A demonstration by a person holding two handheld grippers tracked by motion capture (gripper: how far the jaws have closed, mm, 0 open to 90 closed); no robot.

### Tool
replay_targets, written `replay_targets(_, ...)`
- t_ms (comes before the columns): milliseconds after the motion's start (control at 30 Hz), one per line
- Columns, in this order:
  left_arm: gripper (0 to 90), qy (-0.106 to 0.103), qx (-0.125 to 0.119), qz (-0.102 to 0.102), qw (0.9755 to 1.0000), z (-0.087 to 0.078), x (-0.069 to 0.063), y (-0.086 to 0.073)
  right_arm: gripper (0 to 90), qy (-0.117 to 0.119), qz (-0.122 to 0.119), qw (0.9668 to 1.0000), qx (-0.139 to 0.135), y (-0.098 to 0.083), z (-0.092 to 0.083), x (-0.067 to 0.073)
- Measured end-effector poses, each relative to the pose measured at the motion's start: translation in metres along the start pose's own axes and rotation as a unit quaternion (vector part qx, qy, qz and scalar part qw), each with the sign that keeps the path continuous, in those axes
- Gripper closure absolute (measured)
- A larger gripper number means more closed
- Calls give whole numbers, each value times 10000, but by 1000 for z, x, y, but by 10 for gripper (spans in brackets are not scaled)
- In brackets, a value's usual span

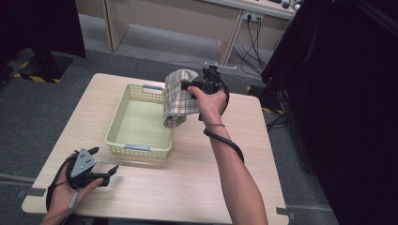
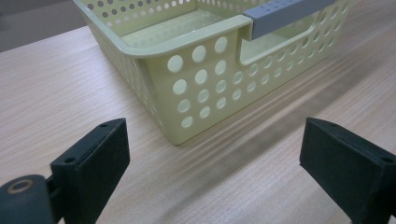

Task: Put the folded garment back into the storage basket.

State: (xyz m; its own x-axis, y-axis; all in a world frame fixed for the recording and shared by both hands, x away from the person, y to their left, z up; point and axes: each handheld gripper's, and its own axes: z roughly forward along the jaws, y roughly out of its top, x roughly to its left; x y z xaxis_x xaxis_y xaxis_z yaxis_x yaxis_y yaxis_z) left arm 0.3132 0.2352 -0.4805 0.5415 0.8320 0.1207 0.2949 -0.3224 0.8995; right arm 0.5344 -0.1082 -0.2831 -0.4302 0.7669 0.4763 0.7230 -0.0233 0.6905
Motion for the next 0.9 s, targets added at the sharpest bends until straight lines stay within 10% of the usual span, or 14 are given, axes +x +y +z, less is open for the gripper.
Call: replay_targets(900,80,-30,-28,5,10000,0,0,0,781,147,148,9997,99,-6,48,31)
